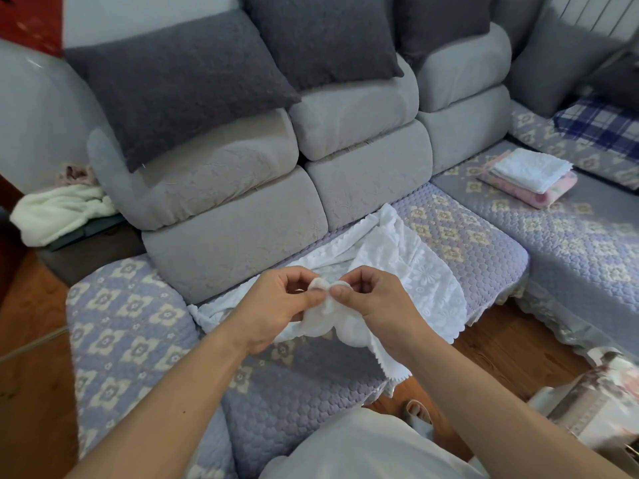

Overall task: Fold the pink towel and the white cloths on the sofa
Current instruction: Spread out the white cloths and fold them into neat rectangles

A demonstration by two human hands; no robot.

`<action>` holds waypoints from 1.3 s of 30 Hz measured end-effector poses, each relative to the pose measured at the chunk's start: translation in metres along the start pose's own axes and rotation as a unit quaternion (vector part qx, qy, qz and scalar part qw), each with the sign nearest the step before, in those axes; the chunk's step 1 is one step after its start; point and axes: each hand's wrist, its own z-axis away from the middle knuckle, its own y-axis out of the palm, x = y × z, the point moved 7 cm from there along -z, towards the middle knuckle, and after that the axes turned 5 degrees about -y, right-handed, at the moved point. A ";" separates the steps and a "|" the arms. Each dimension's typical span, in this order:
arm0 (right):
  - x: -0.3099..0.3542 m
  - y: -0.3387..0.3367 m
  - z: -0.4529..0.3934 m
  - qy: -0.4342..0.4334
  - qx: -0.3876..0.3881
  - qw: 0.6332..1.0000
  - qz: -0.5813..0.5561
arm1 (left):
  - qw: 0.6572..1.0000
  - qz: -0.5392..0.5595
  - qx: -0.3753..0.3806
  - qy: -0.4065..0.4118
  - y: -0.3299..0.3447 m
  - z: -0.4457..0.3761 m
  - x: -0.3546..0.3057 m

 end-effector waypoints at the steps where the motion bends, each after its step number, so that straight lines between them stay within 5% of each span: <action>1: 0.000 0.000 -0.001 0.002 0.001 1.000 0.000 | 1.000 -0.002 -0.003 0.003 0.000 -0.001 0.001; 34: 0.007 -0.003 -0.003 -0.035 0.035 0.997 0.062 | 0.988 -0.141 0.019 0.065 0.001 -0.003 -0.015; 39: 0.008 -0.009 -0.003 -0.035 0.017 0.996 0.081 | 0.990 -0.108 -0.049 0.074 -0.005 -0.006 -0.013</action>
